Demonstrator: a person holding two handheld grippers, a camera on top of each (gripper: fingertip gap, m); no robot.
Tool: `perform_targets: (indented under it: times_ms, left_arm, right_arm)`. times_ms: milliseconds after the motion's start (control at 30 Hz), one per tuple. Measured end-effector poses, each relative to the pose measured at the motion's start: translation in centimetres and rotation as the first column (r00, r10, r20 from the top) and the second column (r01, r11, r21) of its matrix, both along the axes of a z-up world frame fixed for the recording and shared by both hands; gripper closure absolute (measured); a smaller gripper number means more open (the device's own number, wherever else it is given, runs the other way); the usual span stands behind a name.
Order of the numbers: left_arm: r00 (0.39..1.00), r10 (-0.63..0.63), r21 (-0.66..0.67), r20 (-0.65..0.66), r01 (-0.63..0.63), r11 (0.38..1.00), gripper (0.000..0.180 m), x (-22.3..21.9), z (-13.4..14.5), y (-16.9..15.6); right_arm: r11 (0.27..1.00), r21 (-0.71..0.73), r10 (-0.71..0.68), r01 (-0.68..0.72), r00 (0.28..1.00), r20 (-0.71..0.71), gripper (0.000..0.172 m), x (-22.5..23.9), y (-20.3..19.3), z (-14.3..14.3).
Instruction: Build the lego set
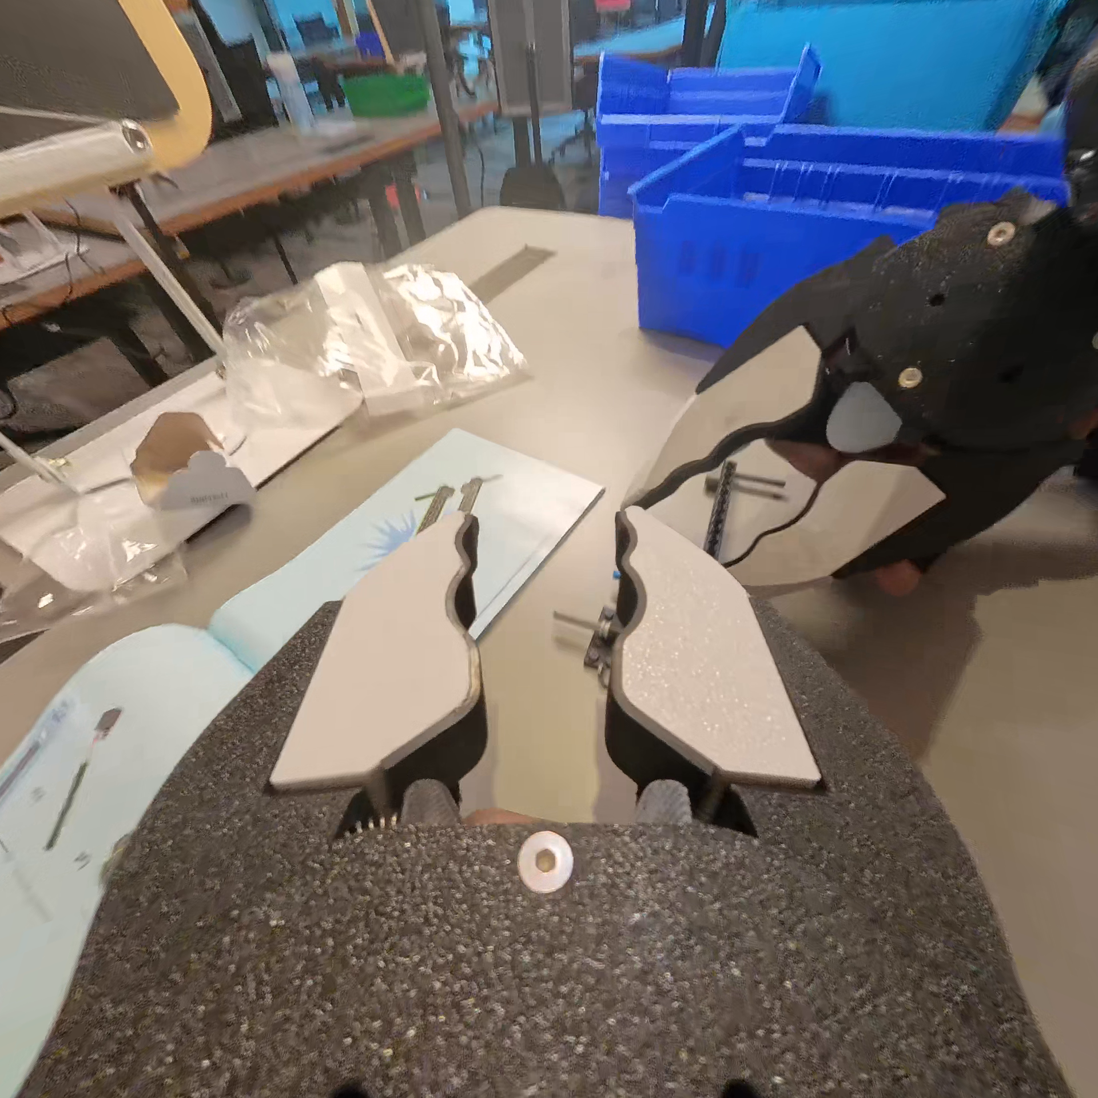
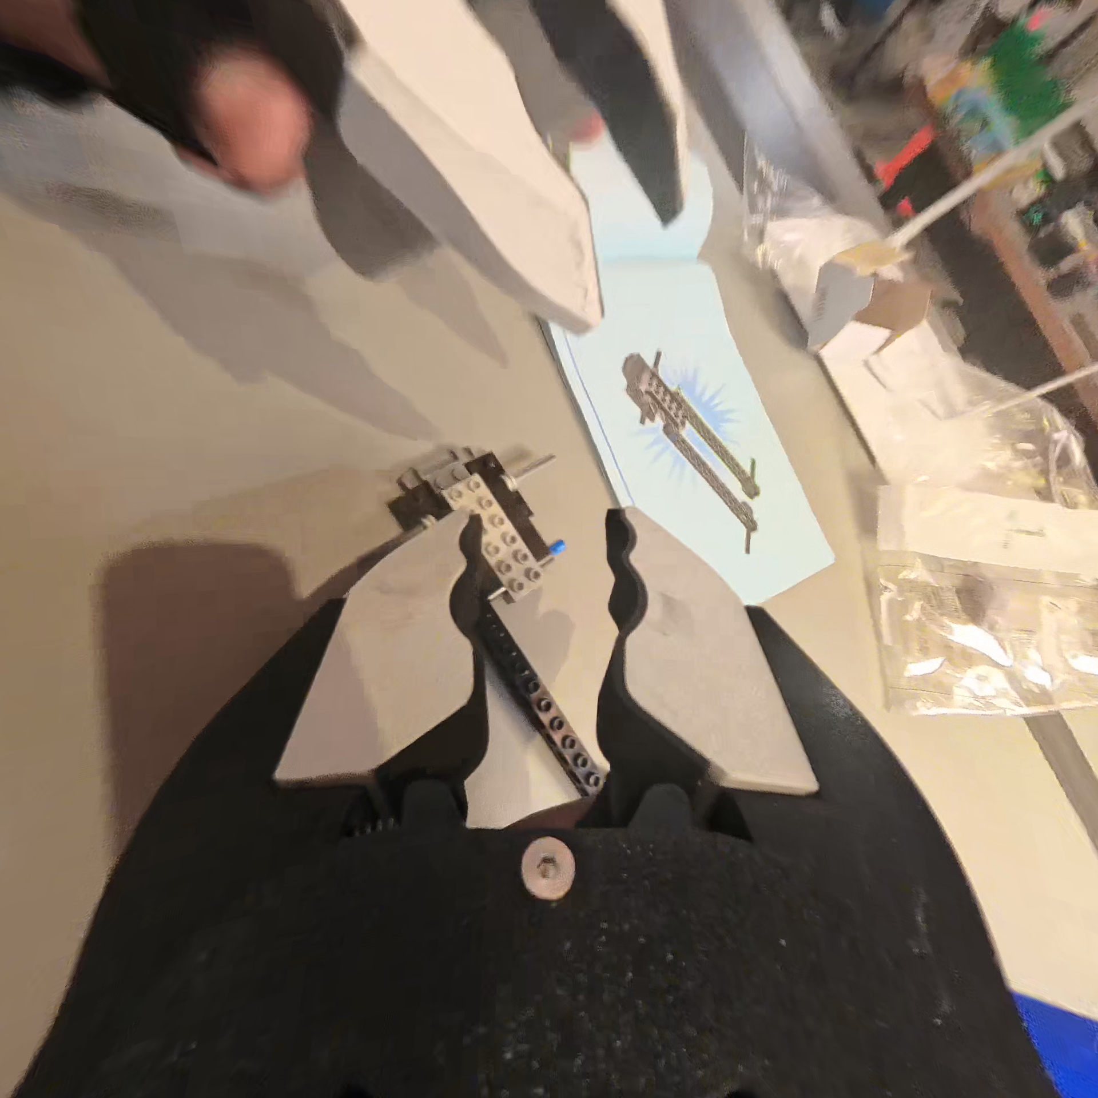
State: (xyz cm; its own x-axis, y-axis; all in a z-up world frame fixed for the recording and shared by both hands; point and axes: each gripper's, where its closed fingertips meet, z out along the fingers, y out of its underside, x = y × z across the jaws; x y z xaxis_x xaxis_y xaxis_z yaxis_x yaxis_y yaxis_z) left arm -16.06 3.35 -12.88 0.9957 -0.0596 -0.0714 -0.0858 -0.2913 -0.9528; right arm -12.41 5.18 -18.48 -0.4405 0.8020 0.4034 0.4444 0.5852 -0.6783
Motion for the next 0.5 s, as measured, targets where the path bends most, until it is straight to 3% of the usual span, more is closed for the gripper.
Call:
perform_targets:
  times_ms: [67,133,233,367,500]
  left_arm:
    - [0.999,-0.003,0.066,0.05,0.0,0.998,0.137,0.4,-0.3,0.3]
    - [0.994,-0.022,0.033,0.104,0.019,0.999,0.139,1.3,-1.5,0.0]
    - [0.989,-0.078,-0.015,0.126,0.08,0.997,0.142,2.8,-2.3,-0.9]
    - [0.95,-0.125,-0.092,0.285,0.157,0.983,0.144,3.7,-3.4,-1.1]
    - [0.966,-0.138,-0.166,0.218,0.177,0.97,0.153,4.6,-4.5,-1.2]
  right_arm:
    - [0.994,-0.099,0.045,-0.051,0.997,-0.07,0.134,0.9,-0.8,0.7]
    - [0.972,-0.224,0.043,-0.065,0.994,-0.101,0.134,1.8,-1.0,1.0]
    - [0.924,-0.382,0.008,-0.022,0.999,-0.039,0.136,2.8,-0.7,0.4]
    - [0.909,-0.416,-0.019,0.031,0.999,0.033,0.137,3.0,-0.4,-0.3]
    - [0.937,-0.347,-0.023,0.043,0.998,0.064,0.141,3.2,-0.7,-1.2]
